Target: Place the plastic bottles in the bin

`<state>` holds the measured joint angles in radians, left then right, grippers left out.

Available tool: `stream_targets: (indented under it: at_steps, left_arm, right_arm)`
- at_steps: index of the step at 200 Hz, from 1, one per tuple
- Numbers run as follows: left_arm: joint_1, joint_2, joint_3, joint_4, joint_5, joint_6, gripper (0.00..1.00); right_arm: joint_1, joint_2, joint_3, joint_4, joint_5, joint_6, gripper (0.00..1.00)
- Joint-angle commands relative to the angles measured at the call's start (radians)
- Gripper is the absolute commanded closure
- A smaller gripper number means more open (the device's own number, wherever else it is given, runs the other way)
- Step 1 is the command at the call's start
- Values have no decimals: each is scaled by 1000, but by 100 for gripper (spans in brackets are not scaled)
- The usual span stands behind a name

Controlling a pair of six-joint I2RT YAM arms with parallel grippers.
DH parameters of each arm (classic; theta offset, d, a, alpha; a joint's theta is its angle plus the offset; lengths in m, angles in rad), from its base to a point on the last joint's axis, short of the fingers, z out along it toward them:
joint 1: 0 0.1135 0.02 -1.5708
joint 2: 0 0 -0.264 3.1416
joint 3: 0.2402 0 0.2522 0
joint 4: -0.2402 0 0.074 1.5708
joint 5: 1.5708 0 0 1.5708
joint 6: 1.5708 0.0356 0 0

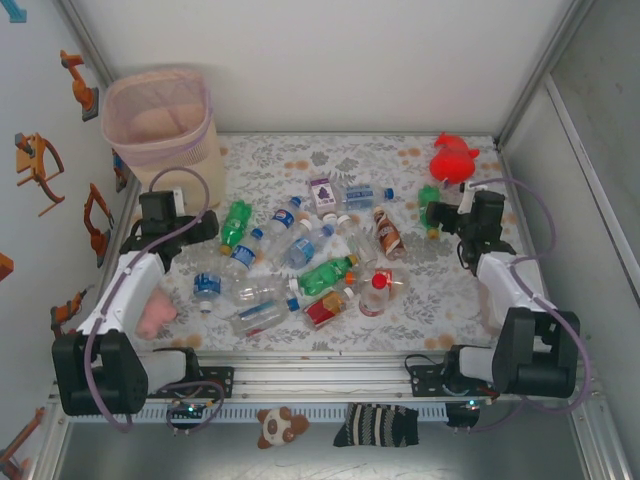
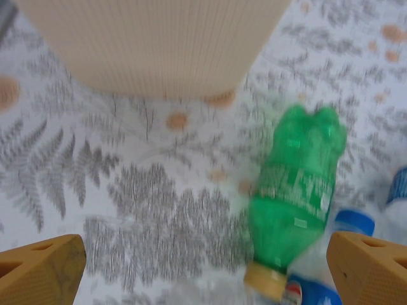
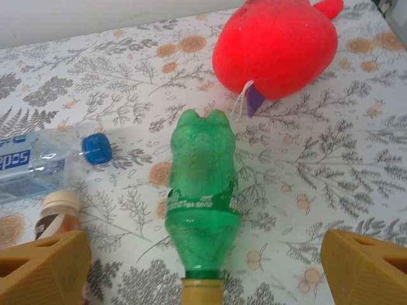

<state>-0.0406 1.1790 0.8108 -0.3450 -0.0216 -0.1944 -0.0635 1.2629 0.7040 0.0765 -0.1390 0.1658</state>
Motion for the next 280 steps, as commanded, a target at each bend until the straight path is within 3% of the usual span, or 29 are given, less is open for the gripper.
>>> stream_targets:
  at_steps: [1, 50, 106, 174, 235, 280]
  left_arm:
    - [-4, -48, 29, -238, 16, -55, 4]
    - [-6, -51, 66, -402, 90, -17, 12]
    - [0, 113, 115, -444, 141, 9, 23]
    - [20, 233, 162, -458, 69, 52, 28]
    - [36, 346, 194, -472, 172, 101, 26]
    - [37, 407, 208, -474, 182, 107, 25]
  right_arm:
    - [8, -40, 54, -158, -6, 89, 5]
    - [14, -91, 90, -259, -72, 97, 5]
    - [17, -66, 115, -283, -104, 98, 5]
    - [17, -30, 132, -296, -117, 100, 6]
    - [17, -16, 148, -309, -122, 93, 7]
    - [17, -9, 147, -310, -110, 88, 7]
